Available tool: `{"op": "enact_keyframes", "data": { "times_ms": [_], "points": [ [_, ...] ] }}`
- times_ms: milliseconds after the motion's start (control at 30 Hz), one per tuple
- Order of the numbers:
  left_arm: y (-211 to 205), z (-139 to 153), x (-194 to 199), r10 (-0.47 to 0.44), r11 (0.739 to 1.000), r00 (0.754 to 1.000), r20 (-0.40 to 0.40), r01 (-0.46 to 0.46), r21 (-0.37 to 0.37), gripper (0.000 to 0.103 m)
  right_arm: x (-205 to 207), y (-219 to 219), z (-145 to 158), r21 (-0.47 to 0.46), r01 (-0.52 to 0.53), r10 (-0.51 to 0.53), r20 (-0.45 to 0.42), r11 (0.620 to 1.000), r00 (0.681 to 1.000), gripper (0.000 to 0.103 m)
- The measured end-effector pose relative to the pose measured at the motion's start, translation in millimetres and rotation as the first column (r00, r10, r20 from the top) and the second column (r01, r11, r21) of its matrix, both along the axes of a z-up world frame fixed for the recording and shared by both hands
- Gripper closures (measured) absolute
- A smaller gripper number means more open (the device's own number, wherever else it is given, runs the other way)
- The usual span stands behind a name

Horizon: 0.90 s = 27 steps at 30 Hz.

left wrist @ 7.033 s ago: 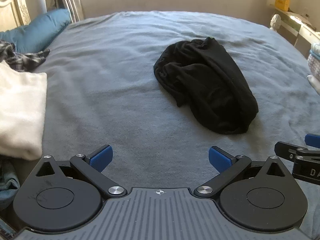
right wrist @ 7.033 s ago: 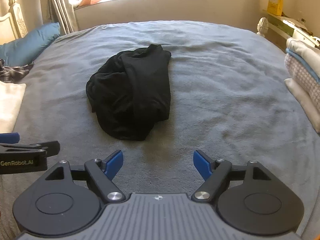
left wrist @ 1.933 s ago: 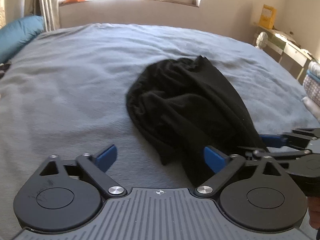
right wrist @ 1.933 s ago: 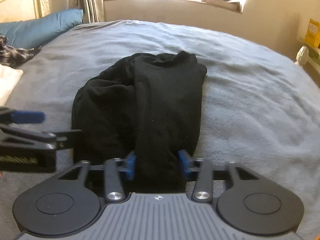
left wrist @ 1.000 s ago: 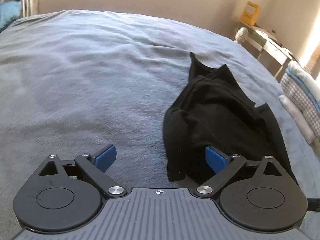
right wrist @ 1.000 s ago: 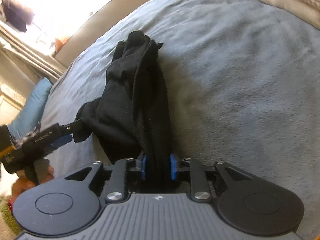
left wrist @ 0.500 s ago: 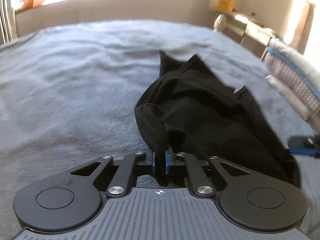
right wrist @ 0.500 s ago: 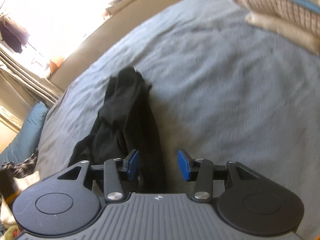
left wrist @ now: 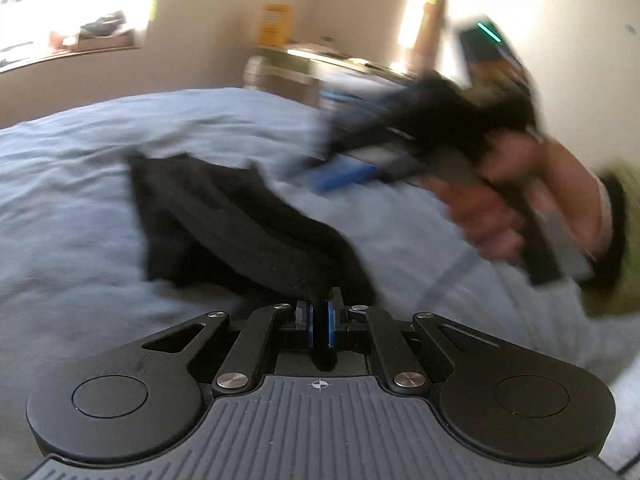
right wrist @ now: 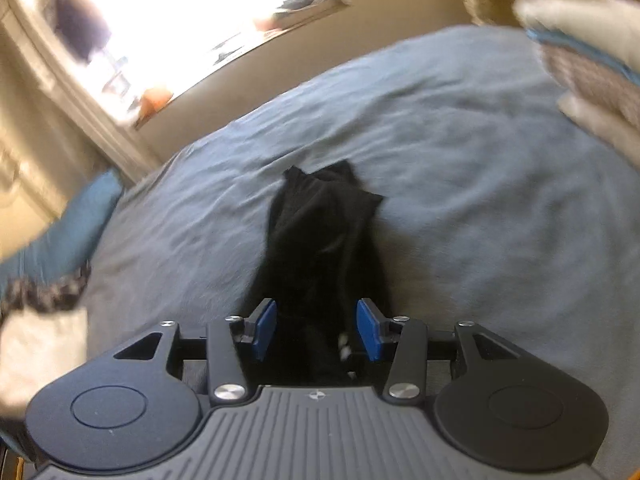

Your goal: Fold clothes

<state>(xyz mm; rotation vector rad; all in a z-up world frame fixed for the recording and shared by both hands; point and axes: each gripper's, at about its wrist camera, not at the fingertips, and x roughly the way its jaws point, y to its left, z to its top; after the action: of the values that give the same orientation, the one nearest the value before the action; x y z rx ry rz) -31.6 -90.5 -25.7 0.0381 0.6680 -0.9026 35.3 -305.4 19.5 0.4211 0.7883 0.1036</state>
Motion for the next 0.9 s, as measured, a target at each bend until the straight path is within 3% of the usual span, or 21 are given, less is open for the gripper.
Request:
{"op": "enact_keyframes", "data": {
  "times_ms": [233,367,467,500,567,600,633,667,733,767,833,900],
  "points": [
    [-2,-12,-33,-0.189,0.982,0.977,-0.095,0.187,-0.031,0.099,2,55,8,-0.174,-0.194,0.198,0.005,0.966,0.98,0.036],
    [3,-12,-42,-0.252,0.968,0.957,-0.14,0.248,-0.046,0.099,19,77,-8,-0.251,-0.271,0.264,-0.061,0.929,0.962,0.035],
    [13,-14,-40,-0.275,0.961,0.937,-0.217,0.262,-0.087,0.099,30,89,-26,-0.258,-0.336,0.314,-0.122,0.906,0.941,0.036],
    [17,-14,-40,-0.276,0.961,0.93,-0.243,0.259,-0.099,0.099,33,93,-32,-0.253,-0.355,0.328,-0.144,0.9,0.934,0.039],
    [22,-15,-42,-0.265,0.964,0.923,-0.278,0.248,-0.094,0.099,33,99,-44,-0.246,-0.398,0.363,-0.175,0.884,0.915,0.063],
    [25,-15,-44,-0.252,0.968,0.923,-0.291,0.239,-0.081,0.098,31,99,-46,-0.24,-0.402,0.369,-0.171,0.883,0.913,0.081],
    [29,-17,-42,-0.237,0.971,0.918,-0.317,0.226,-0.072,0.098,30,99,-48,-0.234,-0.406,0.375,-0.167,0.883,0.912,0.088],
    [34,-20,-40,-0.221,0.975,0.912,-0.346,0.213,-0.063,0.096,27,99,-47,-0.226,-0.412,0.386,-0.152,0.883,0.91,0.089],
    [47,-32,-31,-0.166,0.985,0.876,-0.453,0.166,-0.042,0.081,20,97,-45,-0.212,-0.425,0.408,-0.12,0.88,0.905,0.094],
    [53,-37,-28,-0.136,0.99,0.855,-0.501,0.14,-0.03,0.064,18,96,-44,-0.204,-0.44,0.425,-0.114,0.875,0.898,0.095],
    [74,-46,-26,-0.05,0.999,0.827,-0.56,0.053,-0.011,0.059,14,94,-42,-0.179,-0.464,0.453,-0.099,0.868,0.886,0.096],
    [96,-46,-23,0.016,0.999,0.831,-0.556,-0.03,-0.015,0.059,10,96,-40,-0.155,-0.507,0.5,-0.086,0.848,0.862,0.096]
  ]
}}
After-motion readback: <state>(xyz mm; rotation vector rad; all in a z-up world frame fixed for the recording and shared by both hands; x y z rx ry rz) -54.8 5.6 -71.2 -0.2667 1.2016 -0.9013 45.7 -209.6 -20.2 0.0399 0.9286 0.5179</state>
